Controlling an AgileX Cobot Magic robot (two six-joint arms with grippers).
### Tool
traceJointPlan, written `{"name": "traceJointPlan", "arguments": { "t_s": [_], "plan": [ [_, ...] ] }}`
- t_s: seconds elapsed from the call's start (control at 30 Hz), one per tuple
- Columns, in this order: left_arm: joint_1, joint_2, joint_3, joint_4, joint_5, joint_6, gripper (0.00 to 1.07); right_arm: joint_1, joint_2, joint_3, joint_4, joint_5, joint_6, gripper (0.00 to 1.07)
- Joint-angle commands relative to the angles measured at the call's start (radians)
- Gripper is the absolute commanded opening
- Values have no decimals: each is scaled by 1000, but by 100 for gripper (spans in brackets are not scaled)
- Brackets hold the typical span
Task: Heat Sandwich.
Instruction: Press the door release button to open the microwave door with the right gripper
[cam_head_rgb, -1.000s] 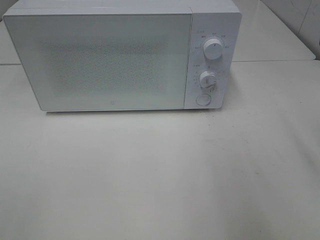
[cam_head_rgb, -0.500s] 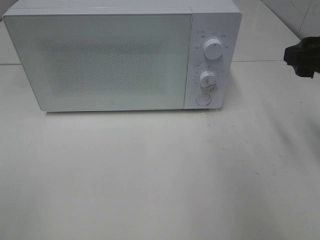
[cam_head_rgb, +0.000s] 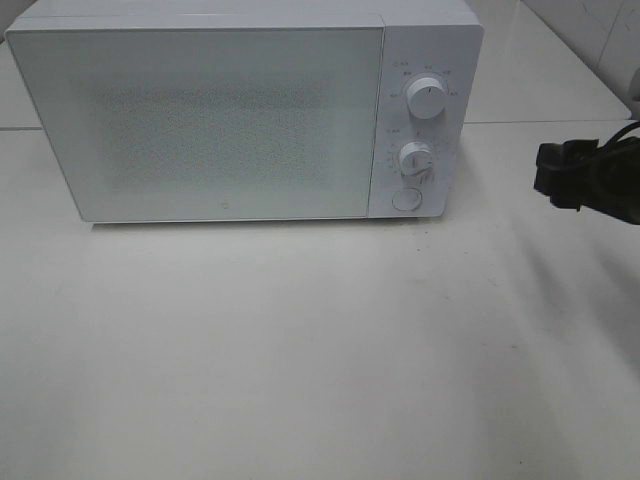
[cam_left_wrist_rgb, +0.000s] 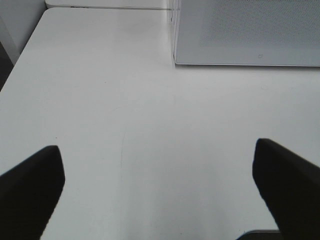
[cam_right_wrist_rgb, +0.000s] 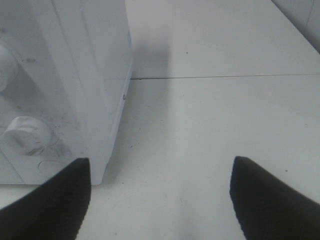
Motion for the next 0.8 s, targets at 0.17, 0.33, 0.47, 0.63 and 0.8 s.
{"name": "traceJointPlan", "arguments": {
  "t_s": [0.17, 0.33, 0.47, 0.63, 0.8],
  "plan": [
    [3, -16, 2, -1, -13, -4, 98, 182, 81, 21, 224, -159, -129, 75],
    [3, -16, 2, -1, -13, -4, 98, 301, 147, 21, 334, -249, -151, 75],
    [3, -16, 2, -1, -13, -4, 98, 365, 188, 21, 381, -292, -167, 75],
    [3, -16, 2, -1, -13, -4, 98, 478, 258, 18, 504, -331, -166, 75],
    [3, -16, 2, -1, -13, -4, 98, 547, 307, 1, 573, -330, -166, 75]
  ]
}}
